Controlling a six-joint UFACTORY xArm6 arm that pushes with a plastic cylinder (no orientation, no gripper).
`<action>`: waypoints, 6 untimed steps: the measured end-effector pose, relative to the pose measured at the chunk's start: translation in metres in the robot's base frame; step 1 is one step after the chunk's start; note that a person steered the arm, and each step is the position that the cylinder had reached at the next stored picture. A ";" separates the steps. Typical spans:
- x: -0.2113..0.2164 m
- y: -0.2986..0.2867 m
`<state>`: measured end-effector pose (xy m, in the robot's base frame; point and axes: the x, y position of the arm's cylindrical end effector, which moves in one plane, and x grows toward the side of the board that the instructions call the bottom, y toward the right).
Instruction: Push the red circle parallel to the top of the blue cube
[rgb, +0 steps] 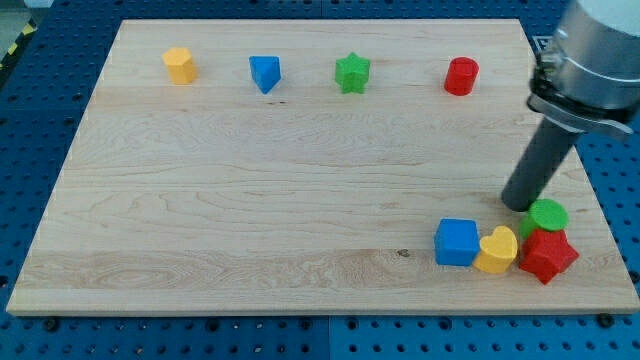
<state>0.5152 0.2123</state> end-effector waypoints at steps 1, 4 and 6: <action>-0.008 0.000; -0.180 0.042; -0.219 -0.046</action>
<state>0.2958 0.1659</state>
